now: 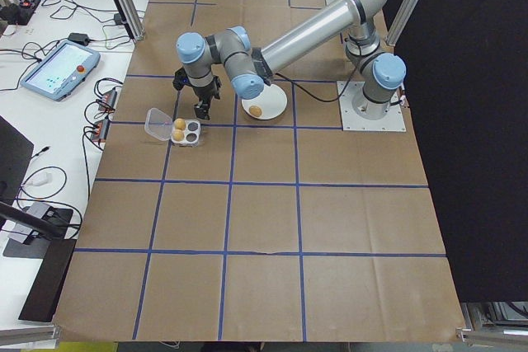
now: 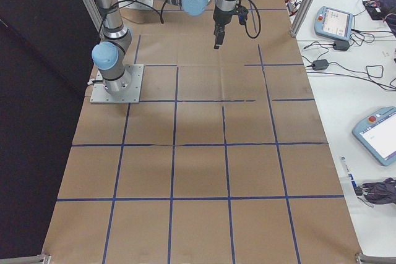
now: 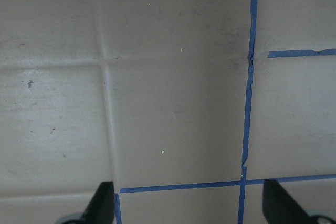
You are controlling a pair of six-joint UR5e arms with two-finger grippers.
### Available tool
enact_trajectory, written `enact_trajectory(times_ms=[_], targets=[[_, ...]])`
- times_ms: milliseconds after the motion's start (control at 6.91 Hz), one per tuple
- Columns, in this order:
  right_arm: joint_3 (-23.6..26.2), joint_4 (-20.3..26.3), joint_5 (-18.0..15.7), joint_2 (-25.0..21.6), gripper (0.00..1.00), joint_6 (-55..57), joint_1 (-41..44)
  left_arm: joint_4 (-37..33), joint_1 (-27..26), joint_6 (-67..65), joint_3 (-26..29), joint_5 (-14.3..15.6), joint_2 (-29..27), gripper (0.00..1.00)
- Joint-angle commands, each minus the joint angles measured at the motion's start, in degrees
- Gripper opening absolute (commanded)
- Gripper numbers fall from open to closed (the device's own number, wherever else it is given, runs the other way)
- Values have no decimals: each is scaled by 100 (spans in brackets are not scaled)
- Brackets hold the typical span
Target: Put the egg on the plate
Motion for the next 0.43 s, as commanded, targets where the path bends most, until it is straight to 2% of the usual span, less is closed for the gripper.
enact_trajectory(times_ms=[0, 145, 289], targets=[[0, 0, 0, 0, 100, 0, 0, 480, 117, 1922, 478, 124, -566, 100], [0, 0, 0, 0, 100, 0, 0, 603, 126, 2153, 567, 343, -594, 100], [0, 0, 0, 0, 100, 0, 0, 708, 135, 2617, 603, 354, -655, 100]])
